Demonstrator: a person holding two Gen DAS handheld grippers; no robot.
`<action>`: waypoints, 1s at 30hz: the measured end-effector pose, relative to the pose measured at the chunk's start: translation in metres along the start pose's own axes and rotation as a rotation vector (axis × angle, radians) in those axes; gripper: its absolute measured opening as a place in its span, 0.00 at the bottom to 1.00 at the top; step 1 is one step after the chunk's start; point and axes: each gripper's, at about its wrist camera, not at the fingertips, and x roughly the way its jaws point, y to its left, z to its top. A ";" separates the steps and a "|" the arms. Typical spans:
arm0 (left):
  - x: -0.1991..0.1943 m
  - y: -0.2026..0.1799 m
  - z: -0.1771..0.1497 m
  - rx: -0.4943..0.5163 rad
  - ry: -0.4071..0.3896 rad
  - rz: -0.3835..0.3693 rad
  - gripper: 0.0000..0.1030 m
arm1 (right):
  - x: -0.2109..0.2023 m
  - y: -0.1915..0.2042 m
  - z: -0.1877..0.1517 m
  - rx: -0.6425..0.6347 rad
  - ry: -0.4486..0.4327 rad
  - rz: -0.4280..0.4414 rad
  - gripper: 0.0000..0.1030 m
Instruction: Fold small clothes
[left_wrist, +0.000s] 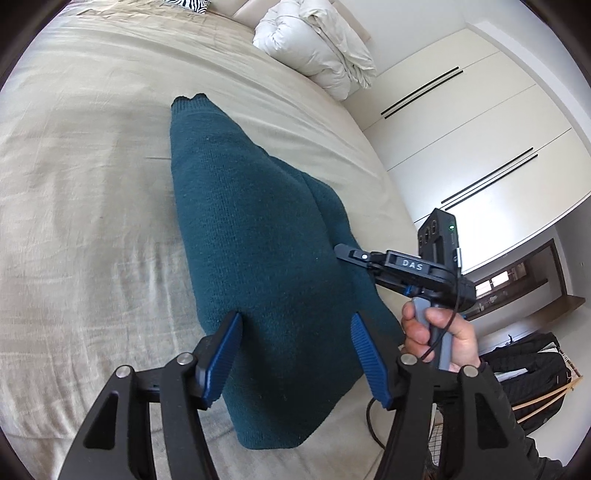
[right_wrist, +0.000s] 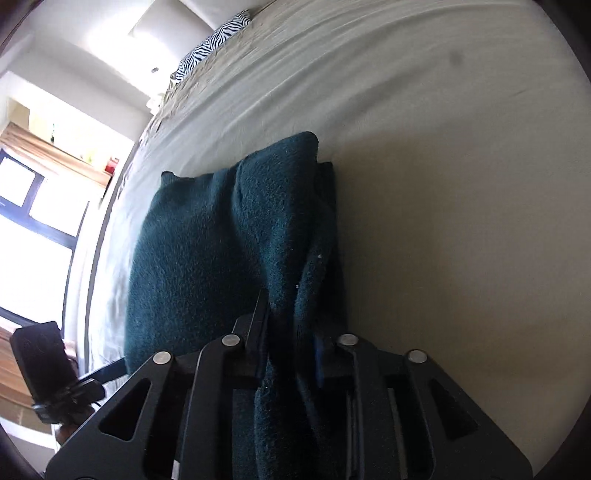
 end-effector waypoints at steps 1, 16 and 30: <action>0.000 -0.001 0.001 -0.002 -0.001 0.000 0.62 | -0.004 0.001 0.000 -0.001 0.001 -0.015 0.24; 0.007 0.015 0.013 -0.040 -0.039 0.056 0.69 | -0.030 -0.006 -0.021 0.026 -0.039 0.019 0.50; 0.049 0.033 0.030 -0.115 0.084 0.034 0.75 | -0.017 -0.032 0.002 0.087 0.025 0.149 0.50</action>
